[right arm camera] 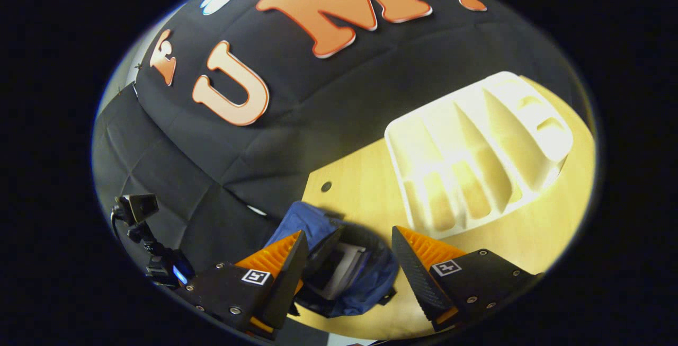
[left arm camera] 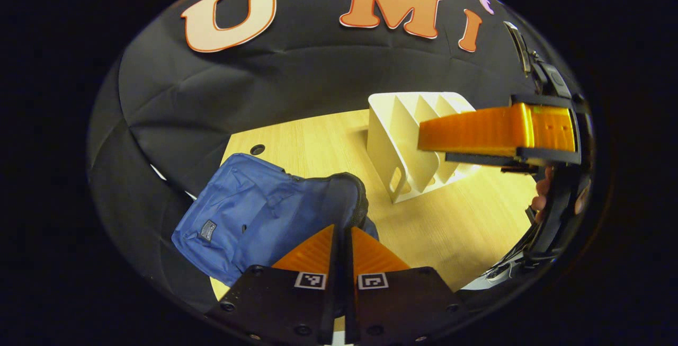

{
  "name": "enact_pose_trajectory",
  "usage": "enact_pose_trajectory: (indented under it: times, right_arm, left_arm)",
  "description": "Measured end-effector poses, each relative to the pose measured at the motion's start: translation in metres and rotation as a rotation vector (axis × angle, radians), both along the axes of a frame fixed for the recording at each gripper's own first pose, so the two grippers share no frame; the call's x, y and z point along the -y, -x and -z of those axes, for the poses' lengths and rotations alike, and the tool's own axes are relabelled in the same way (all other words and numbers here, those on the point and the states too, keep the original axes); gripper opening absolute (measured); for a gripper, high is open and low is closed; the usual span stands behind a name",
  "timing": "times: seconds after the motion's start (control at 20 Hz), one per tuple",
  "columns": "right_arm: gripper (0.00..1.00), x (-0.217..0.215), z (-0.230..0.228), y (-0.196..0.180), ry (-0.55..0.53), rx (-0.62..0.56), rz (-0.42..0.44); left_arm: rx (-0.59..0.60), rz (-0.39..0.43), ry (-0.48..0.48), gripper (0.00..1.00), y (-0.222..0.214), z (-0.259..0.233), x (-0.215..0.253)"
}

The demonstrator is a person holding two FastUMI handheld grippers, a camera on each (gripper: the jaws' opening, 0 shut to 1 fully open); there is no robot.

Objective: Open the schoolbag, grab two books from the bookshelf and put them into the schoolbag.

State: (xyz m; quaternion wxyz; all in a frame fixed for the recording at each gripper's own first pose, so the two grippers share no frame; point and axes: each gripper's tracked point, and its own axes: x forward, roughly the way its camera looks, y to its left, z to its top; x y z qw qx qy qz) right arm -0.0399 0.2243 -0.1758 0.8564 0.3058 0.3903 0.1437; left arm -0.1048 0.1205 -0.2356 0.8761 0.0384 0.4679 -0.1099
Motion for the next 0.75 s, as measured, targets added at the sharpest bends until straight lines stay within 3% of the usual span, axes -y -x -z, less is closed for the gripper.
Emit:
enact_pose_trajectory:
  times: [0.05,0.2,0.35,0.4,0.45,0.75]
  right_arm:
    - [0.94,0.012,0.0,-0.002,0.039,0.021,0.012]
    - [0.96,0.062,-0.006,0.0,0.112,0.061,0.074]
    - [0.96,0.108,-0.022,-0.009,0.176,0.116,0.141]
    - [0.96,0.12,-0.03,-0.009,0.195,0.142,0.16]
    - [0.97,0.13,-0.036,-0.011,0.193,0.165,0.171]
    - [0.96,0.195,-0.072,-0.012,0.28,0.265,0.259]
  left_arm:
    - [0.005,0.0,0.0,0.16,0.002,0.001,0.005]
    - [0.008,-0.003,0.027,0.27,0.007,0.001,0.021]
    - [0.074,0.019,0.058,0.7,0.002,-0.015,0.042]
    - [0.09,0.033,0.065,0.74,0.0,-0.019,0.05]
    - [0.11,0.03,0.069,0.87,-0.005,-0.022,0.056]
    - [0.362,-0.006,0.133,0.96,-0.052,-0.095,0.091]
